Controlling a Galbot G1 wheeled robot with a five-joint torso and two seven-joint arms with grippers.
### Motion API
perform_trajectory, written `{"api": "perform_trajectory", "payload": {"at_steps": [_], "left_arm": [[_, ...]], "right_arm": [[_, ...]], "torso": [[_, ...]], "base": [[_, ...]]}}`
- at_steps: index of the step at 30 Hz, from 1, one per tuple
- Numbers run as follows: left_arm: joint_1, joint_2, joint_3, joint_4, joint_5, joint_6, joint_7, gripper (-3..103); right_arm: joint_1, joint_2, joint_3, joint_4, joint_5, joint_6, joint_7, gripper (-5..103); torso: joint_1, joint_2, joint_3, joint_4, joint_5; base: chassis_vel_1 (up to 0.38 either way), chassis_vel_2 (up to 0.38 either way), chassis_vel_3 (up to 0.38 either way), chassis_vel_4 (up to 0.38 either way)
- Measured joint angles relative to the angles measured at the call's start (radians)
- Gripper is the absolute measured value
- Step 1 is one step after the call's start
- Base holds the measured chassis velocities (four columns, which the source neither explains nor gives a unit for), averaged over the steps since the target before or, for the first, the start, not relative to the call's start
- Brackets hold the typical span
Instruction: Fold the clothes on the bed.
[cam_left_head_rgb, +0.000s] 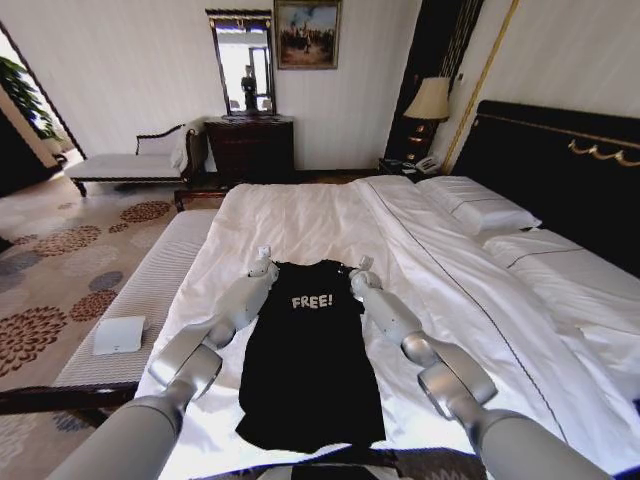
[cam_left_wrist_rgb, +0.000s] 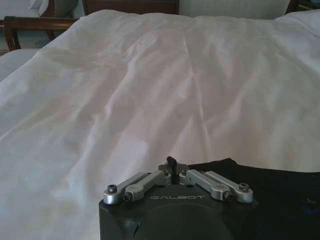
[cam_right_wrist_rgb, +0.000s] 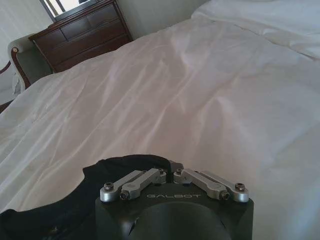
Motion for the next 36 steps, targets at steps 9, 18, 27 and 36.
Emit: {"api": "perform_trajectory", "payload": {"at_steps": [9,18,27,36], "left_arm": [[0.003,-0.023,-0.037,0.019,0.038,0.006,-0.013,2],[0.044,0.004,-0.026,-0.033,0.026,0.046,-0.021,12],[0.068,0.071,0.023,-0.105,-0.015,0.064,-0.032,50],[0.155,0.232,0.039,-0.375,-0.147,0.043,-0.084,84]], "right_arm": [[0.023,0.036,0.047,-0.066,-0.068,0.019,-0.020,1],[-0.034,0.004,0.016,-0.013,-0.092,0.011,-0.041,10],[-0.072,-0.061,-0.057,0.101,-0.024,-0.022,-0.011,48],[-0.189,-0.185,-0.066,0.354,0.082,-0.034,0.049,81]], "torso": [[0.000,0.000,0.000,-0.0008,0.0001],[0.000,0.000,0.000,-0.0005,0.0000],[0.000,0.000,0.000,-0.0004,0.0000],[0.000,0.000,0.000,0.0001,0.0005]], "base": [[0.000,0.000,0.000,0.000],[0.000,0.000,0.000,0.000],[0.000,0.000,0.000,0.000],[0.000,0.000,0.000,0.000]]}}
